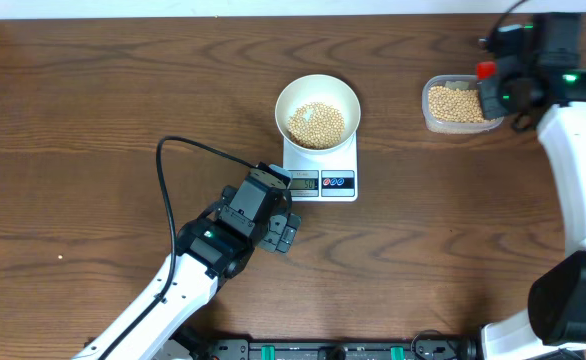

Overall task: Scoop item into bowl and weigh 50g on scale
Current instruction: 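Carry the scoop from the bowl back to the soybean tub, then lower the red scoop into the tub and open the right gripper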

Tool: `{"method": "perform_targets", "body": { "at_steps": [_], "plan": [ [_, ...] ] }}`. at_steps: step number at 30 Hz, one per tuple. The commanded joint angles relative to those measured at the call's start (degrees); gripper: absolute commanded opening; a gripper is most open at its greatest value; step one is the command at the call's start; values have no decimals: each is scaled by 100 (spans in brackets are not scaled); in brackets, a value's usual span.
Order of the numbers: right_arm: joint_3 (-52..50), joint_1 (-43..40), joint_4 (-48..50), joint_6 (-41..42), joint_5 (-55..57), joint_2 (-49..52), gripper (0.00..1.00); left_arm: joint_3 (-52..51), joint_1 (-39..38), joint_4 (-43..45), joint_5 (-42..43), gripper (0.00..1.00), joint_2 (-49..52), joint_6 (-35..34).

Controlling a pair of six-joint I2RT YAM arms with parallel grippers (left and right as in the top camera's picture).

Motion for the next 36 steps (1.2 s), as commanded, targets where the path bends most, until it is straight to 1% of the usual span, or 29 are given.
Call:
{"method": "perform_targets", "body": {
  "at_steps": [1,5,8,10,12,13,16,19,22,25,29,32,36],
  "plan": [
    [24,437,-24,-175,1416,-31,1,-28,-17,4,-15,96,33,79],
    [24,726,-35,-173,1974,-31,1,-28,-17,4,-15,96,33,76],
    [24,772,-37,-164,2022,-31,1,-28,-17,4,-15,96,33,76],
    [24,761,-24,4,1884,-31,1,-28,-17,4,-15,96,33,79],
    [24,706,2,376,1617,-31,1,-28,-17,2,-15,96,33,79],
    [24,562,0,979,1189,-31,1,-28,-17,4,-15,96,33,79],
    [22,203,33,1860,240,-31,1,-28,-17,4,-17,96,33,76],
    [-35,-173,201,2586,-713,-7,1,-28,-17,4,-15,96,33,79],
    [-181,-446,459,3123,-1180,61,1,-28,-17,4,-15,96,33,76],
    [-348,-625,640,3504,-1547,125,1,-28,-17,4,-15,96,33,76],
    [-503,-739,791,3578,-2221,210,1,-28,-17,4,-15,96,33,76],
    [-581,-734,780,3781,-2236,225,2,-28,-17,4,-15,96,33,79],
    [-831,-737,994,4363,-1934,225,2,-28,-17,4,-15,96,33,79]
  ]
}}
